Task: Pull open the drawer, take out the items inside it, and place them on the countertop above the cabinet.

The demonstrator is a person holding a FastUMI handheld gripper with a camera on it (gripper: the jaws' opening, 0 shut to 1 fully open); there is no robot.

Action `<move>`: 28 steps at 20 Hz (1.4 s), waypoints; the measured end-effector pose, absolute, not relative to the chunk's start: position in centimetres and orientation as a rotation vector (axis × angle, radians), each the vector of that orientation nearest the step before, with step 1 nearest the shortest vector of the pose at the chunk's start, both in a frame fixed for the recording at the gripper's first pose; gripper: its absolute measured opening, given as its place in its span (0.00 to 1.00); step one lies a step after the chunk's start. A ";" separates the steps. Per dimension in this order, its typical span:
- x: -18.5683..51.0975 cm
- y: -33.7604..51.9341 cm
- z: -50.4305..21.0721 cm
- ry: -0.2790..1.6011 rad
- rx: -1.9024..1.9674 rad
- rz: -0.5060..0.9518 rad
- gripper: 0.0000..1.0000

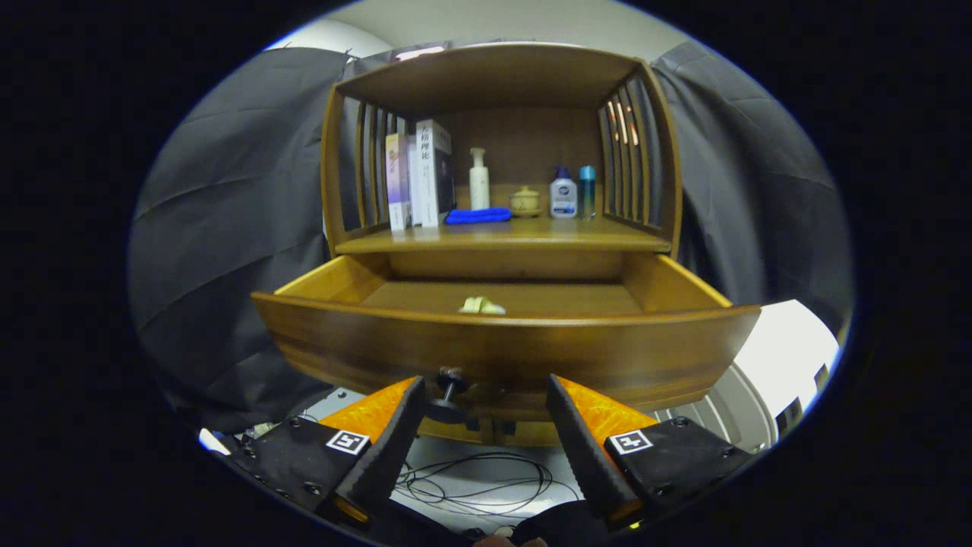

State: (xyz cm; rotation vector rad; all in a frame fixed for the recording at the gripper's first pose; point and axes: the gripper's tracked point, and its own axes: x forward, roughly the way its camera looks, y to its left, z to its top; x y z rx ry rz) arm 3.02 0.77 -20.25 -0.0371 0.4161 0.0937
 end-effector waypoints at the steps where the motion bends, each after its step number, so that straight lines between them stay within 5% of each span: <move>1: 3.2 0.5 -18.8 0.401 -0.032 0.092 0.98; 15: 12.6 1.5 -10.6 0.566 0.026 0.160 0.97; 28: 18.2 3.3 -19.8 0.907 0.053 0.161 0.98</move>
